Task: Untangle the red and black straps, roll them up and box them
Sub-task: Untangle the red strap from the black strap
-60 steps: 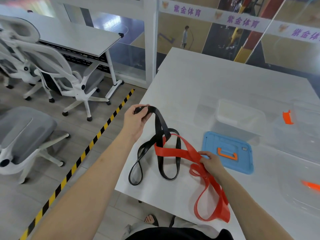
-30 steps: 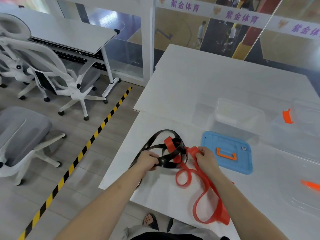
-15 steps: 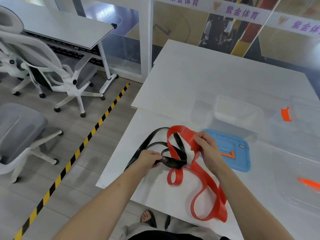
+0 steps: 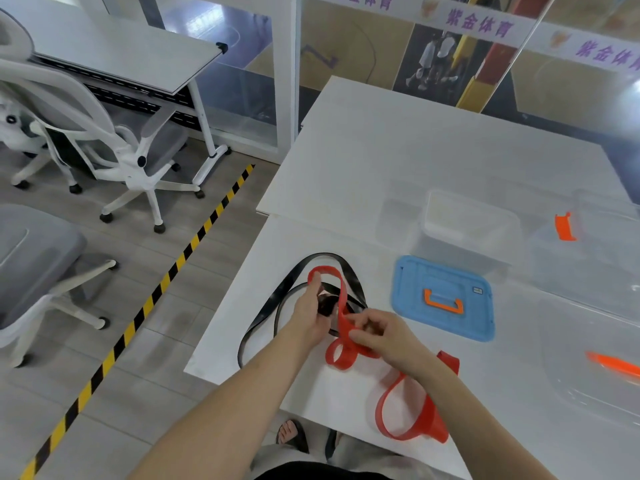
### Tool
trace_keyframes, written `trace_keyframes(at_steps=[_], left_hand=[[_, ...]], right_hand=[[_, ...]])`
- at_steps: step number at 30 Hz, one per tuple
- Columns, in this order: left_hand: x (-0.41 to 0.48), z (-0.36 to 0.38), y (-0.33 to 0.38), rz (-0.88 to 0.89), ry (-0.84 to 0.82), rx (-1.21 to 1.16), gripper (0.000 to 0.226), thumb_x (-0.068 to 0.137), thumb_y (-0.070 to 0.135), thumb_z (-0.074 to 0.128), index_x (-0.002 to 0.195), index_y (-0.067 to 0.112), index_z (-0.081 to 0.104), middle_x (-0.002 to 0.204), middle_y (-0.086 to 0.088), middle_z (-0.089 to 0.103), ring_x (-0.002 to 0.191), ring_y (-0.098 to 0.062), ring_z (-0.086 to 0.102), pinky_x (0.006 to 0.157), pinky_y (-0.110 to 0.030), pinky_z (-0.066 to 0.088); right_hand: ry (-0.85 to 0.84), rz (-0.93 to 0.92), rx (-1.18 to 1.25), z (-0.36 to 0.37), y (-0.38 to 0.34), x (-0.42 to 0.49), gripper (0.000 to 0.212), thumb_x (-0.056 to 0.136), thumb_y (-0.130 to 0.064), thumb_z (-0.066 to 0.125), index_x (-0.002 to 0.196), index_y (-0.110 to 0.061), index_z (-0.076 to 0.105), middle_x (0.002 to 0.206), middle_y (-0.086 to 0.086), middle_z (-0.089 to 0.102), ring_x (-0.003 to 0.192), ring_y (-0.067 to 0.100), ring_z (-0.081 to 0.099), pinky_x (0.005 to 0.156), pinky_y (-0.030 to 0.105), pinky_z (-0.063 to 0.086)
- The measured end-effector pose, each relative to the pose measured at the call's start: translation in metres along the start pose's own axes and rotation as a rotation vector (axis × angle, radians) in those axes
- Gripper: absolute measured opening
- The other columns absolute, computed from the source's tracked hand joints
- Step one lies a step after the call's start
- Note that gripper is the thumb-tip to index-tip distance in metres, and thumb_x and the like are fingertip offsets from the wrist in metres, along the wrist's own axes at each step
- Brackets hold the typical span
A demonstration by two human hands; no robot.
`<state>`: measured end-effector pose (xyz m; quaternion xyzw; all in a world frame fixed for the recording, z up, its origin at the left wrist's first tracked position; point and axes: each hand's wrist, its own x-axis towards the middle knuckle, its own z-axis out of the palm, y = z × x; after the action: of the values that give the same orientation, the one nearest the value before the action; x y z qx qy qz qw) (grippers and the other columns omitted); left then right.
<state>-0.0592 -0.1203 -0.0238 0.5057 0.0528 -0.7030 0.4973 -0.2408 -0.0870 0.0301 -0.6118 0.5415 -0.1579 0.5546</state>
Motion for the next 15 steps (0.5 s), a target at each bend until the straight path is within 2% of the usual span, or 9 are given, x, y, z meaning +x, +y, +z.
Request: trace_keyframes(at_steps=[2, 4, 6, 8, 9, 11, 12, 13, 15], left_hand=[[0.001, -0.004, 0.001, 0.012, -0.032, 0.094, 0.029, 0.104, 0.029, 0.061, 0.104, 0.001, 0.067, 0.077, -0.009, 0.070, 0.061, -0.019, 0.068, 0.062, -0.032, 0.056], [0.002, -0.008, 0.001, 0.025, -0.044, 0.137, 0.022, 0.104, 0.019, 0.060, 0.110, -0.001, 0.065, 0.079, -0.012, 0.070, 0.063, -0.022, 0.066, 0.066, -0.036, 0.054], [-0.002, -0.010, 0.003, 0.054, -0.060, 0.194, 0.015, 0.105, 0.013, 0.056, 0.110, 0.001, 0.063, 0.074, -0.012, 0.072, 0.060, -0.023, 0.067, 0.067, -0.040, 0.054], [-0.002, -0.015, 0.002, 0.082, -0.055, 0.270, 0.014, 0.108, 0.014, 0.053, 0.105, 0.005, 0.063, 0.074, -0.009, 0.073, 0.057, -0.018, 0.068, 0.062, -0.035, 0.056], [-0.002, -0.016, 0.001, 0.087, -0.051, 0.316, 0.018, 0.108, 0.019, 0.053, 0.105, 0.005, 0.064, 0.080, -0.009, 0.074, 0.060, -0.017, 0.068, 0.061, -0.032, 0.056], [-0.005, -0.018, 0.002, 0.065, -0.094, 0.395, 0.029, 0.103, 0.031, 0.063, 0.112, 0.003, 0.067, 0.094, -0.012, 0.075, 0.070, -0.018, 0.071, 0.063, -0.031, 0.057], [-0.006, -0.020, 0.002, 0.039, -0.135, 0.428, 0.034, 0.099, 0.034, 0.070, 0.111, 0.003, 0.068, 0.094, -0.012, 0.075, 0.072, -0.019, 0.072, 0.063, -0.031, 0.058], [-0.009, -0.020, 0.003, 0.021, -0.177, 0.455, 0.030, 0.095, 0.031, 0.076, 0.104, 0.002, 0.070, 0.089, -0.011, 0.076, 0.072, -0.019, 0.072, 0.063, -0.030, 0.058], [-0.012, -0.021, 0.003, 0.008, -0.208, 0.484, 0.013, 0.091, 0.010, 0.078, 0.093, 0.004, 0.067, 0.078, -0.009, 0.073, 0.066, -0.019, 0.071, 0.062, -0.029, 0.057]], right_hand=[[-0.045, -0.013, -0.142, 0.005, 0.004, 0.002, 0.020, 0.090, -0.028, 0.078, 0.079, -0.017, 0.066, 0.097, -0.008, 0.080, 0.061, -0.002, 0.054, 0.072, 0.024, 0.050], [-0.103, -0.014, -0.260, 0.008, 0.001, 0.004, 0.022, 0.091, -0.029, 0.077, 0.076, -0.019, 0.064, 0.081, -0.035, 0.070, 0.066, -0.008, 0.058, 0.074, 0.018, 0.045], [-0.143, -0.023, -0.351, 0.010, -0.002, 0.005, 0.025, 0.091, -0.026, 0.076, 0.072, -0.025, 0.059, 0.077, -0.045, 0.063, 0.074, -0.017, 0.060, 0.074, 0.013, 0.040], [-0.137, -0.060, -0.400, 0.012, -0.001, 0.009, 0.027, 0.088, -0.030, 0.074, 0.069, -0.029, 0.054, 0.096, -0.038, 0.070, 0.084, -0.014, 0.063, 0.076, 0.017, 0.044], [-0.126, -0.089, -0.421, 0.012, -0.001, 0.010, 0.027, 0.087, -0.034, 0.073, 0.069, -0.029, 0.053, 0.103, -0.029, 0.073, 0.088, -0.008, 0.064, 0.078, 0.022, 0.047], [-0.114, -0.153, -0.457, 0.012, -0.004, 0.011, 0.026, 0.085, -0.036, 0.070, 0.072, -0.025, 0.051, 0.094, -0.015, 0.070, 0.085, 0.006, 0.062, 0.078, 0.033, 0.053], [-0.108, -0.179, -0.463, 0.011, -0.005, 0.011, 0.026, 0.085, -0.035, 0.070, 0.073, -0.023, 0.051, 0.086, -0.009, 0.066, 0.082, 0.012, 0.059, 0.079, 0.037, 0.053], [-0.105, -0.192, -0.457, 0.011, -0.007, 0.012, 0.026, 0.086, -0.033, 0.070, 0.073, -0.022, 0.051, 0.083, -0.005, 0.063, 0.080, 0.015, 0.058, 0.079, 0.039, 0.053], [-0.109, -0.191, -0.446, 0.010, -0.006, 0.014, 0.023, 0.086, -0.034, 0.070, 0.074, -0.023, 0.053, 0.083, -0.002, 0.063, 0.080, 0.017, 0.058, 0.079, 0.041, 0.053]])
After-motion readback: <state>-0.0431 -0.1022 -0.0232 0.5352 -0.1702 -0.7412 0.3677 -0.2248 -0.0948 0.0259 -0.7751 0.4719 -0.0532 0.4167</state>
